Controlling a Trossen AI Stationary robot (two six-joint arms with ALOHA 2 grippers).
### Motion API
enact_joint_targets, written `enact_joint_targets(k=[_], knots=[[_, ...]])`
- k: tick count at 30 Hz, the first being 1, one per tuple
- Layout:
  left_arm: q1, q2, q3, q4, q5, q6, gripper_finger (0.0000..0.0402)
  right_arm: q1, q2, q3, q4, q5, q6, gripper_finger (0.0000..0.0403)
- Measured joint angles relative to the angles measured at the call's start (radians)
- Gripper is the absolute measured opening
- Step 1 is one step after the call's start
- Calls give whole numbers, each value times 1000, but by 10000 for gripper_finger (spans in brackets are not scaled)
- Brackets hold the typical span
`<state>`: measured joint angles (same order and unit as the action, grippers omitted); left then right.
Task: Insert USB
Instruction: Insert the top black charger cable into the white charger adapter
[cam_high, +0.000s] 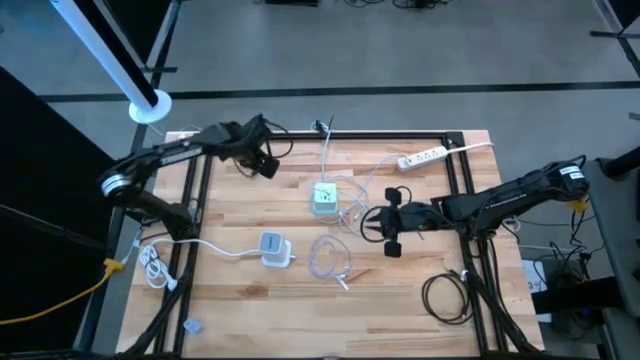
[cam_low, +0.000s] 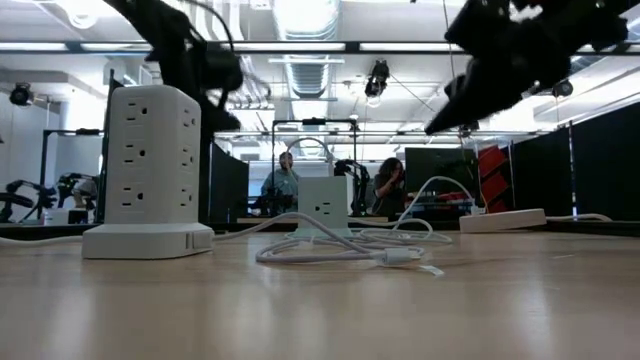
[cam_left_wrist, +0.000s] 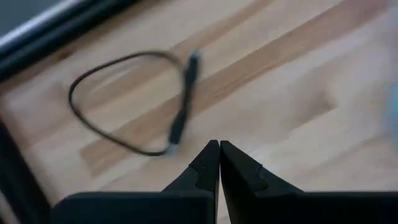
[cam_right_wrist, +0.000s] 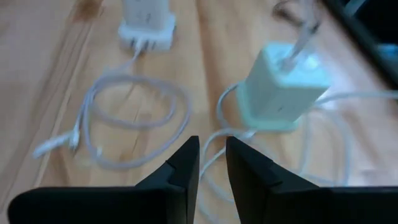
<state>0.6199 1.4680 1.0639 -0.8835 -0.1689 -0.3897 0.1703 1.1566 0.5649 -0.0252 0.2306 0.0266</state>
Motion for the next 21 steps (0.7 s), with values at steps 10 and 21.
enact_joint_targets(k=[10,21], knots=[[75,168,0,-64,43,93,67,8,52,-37,-16,-29,-43,82],[78,276,0,-53,50,121,222,6,57,-138,121,-29,-40,81]])
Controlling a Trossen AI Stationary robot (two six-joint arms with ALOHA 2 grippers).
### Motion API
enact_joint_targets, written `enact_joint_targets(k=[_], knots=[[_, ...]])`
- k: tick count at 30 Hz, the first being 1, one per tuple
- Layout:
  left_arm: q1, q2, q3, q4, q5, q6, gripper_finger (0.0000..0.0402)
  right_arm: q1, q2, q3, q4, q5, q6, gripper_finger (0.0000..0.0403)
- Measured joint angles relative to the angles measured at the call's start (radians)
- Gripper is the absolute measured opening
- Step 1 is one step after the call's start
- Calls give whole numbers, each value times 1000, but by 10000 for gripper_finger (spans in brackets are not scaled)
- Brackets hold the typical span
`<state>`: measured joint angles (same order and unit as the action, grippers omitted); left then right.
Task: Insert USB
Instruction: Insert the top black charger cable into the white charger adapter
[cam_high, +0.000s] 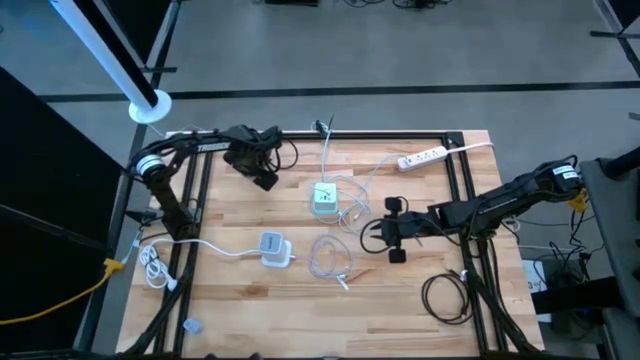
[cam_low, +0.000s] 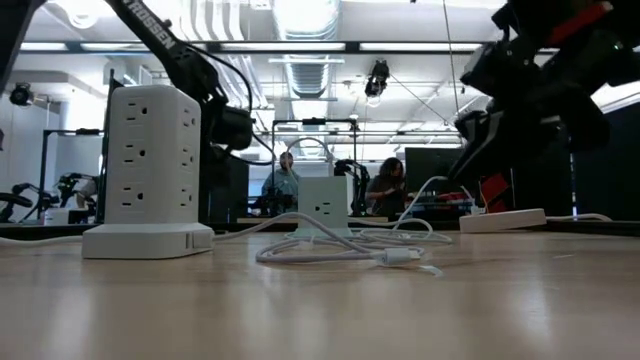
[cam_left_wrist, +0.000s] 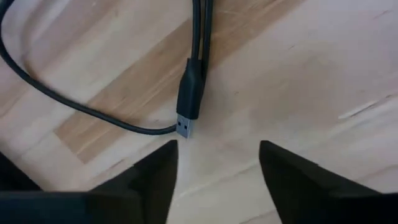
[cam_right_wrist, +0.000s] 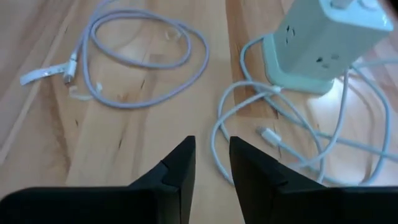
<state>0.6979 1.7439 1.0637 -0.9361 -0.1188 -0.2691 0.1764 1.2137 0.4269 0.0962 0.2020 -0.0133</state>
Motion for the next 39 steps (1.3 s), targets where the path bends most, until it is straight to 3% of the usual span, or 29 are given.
enact_joint_targets(k=[4,13,18,21,24,30,34,39], knots=[[6,19,0,38,-18,20,249,0,0,-26,0,0,15,70],[21,91,7,81,7,56,234,0,0,-81,61,0,46,47],[23,107,8,83,15,64,170,0,0,-93,118,0,67,44],[22,94,5,88,3,75,94,0,0,-90,127,0,73,48],[25,70,12,65,-119,78,20,0,0,-77,128,-1,68,55],[5,-93,89,-74,-148,76,18,0,0,-54,131,-53,107,67],[-47,-260,92,-7,-135,54,18,0,0,-55,180,-52,117,71],[-155,-458,60,174,-35,36,18,0,0,-55,412,-47,38,61]])
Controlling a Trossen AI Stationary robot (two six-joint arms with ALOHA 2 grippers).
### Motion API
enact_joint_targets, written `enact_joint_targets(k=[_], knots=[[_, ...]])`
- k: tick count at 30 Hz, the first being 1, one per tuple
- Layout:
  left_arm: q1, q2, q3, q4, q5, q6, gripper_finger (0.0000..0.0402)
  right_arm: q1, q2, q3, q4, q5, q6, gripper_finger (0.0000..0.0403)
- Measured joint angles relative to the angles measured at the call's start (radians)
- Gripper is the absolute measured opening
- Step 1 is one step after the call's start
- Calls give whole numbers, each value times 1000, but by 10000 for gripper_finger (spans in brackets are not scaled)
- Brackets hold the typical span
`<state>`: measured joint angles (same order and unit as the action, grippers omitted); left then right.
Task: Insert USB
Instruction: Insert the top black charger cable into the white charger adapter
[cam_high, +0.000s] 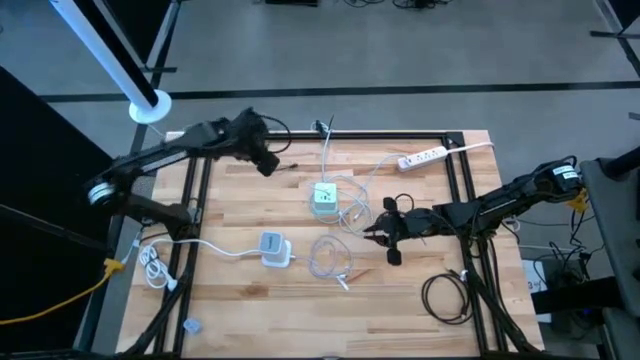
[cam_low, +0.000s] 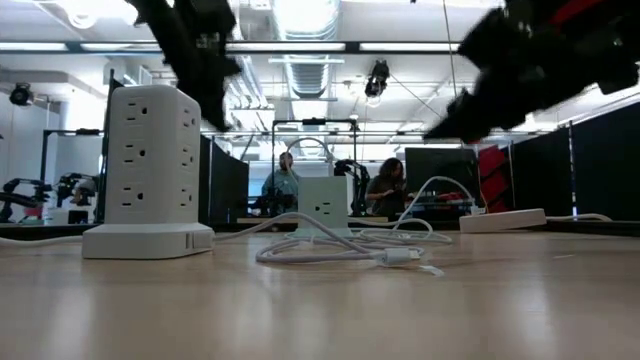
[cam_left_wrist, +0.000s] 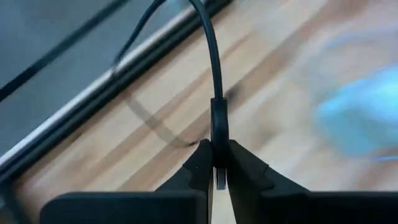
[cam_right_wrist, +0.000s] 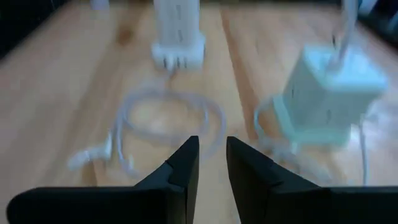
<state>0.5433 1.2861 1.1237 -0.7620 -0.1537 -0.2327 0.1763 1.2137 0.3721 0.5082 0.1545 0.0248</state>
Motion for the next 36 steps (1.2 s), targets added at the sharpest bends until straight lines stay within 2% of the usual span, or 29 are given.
enact_joint_targets(k=[5,10,17,23,32,36], knots=[[-126,-168,-48,186,64,-13,18,-3,0,9,239,2,-93,48],[-314,-239,-153,415,67,-35,18,-35,14,110,255,6,-97,34],[-570,-242,-356,863,71,97,18,-33,157,206,286,1,-132,31],[-624,-240,-468,1021,62,100,18,-44,294,328,353,-5,-120,66],[-656,-240,-611,1186,58,51,18,-68,414,522,256,39,-122,159],[-673,-240,-668,1280,59,48,18,-98,455,594,233,12,-96,171]])
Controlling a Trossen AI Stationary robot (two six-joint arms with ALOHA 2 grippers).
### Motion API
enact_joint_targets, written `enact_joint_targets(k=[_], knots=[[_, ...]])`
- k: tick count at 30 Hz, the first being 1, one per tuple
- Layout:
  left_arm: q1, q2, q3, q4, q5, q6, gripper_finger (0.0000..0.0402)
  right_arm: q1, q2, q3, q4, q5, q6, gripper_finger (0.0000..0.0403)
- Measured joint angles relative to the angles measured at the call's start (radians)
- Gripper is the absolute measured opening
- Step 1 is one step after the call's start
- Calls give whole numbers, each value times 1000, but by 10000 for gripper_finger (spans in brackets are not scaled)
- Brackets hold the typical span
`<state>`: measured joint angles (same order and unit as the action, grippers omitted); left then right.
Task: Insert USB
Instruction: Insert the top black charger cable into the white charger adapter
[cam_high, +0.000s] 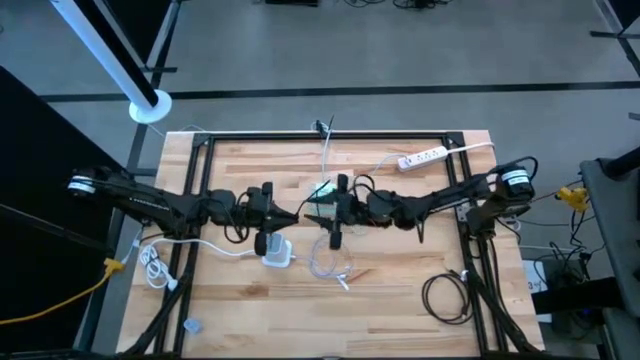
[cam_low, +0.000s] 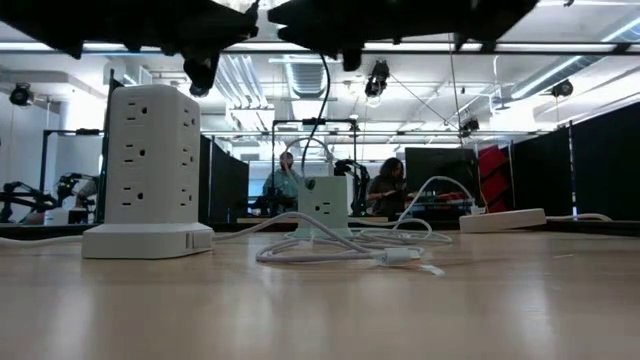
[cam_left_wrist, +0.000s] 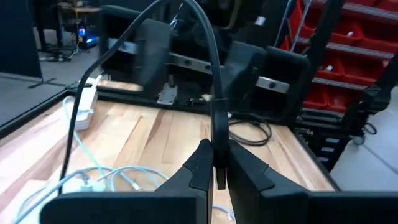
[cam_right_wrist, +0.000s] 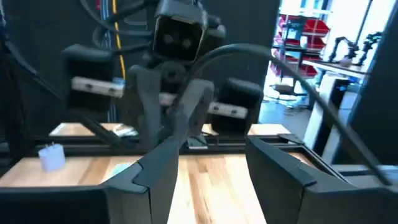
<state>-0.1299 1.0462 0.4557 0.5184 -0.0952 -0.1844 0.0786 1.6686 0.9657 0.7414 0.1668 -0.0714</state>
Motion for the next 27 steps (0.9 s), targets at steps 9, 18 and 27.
enact_joint_targets(k=[9,18,27], knots=[[-3,0,-54,31,-27,0,18,-16,112,218,-248,-123,35,145],[-5,-1,-82,24,-27,0,18,-16,129,241,-271,-118,29,88],[-6,-1,-98,29,-27,0,18,-20,121,241,-309,-114,80,56]])
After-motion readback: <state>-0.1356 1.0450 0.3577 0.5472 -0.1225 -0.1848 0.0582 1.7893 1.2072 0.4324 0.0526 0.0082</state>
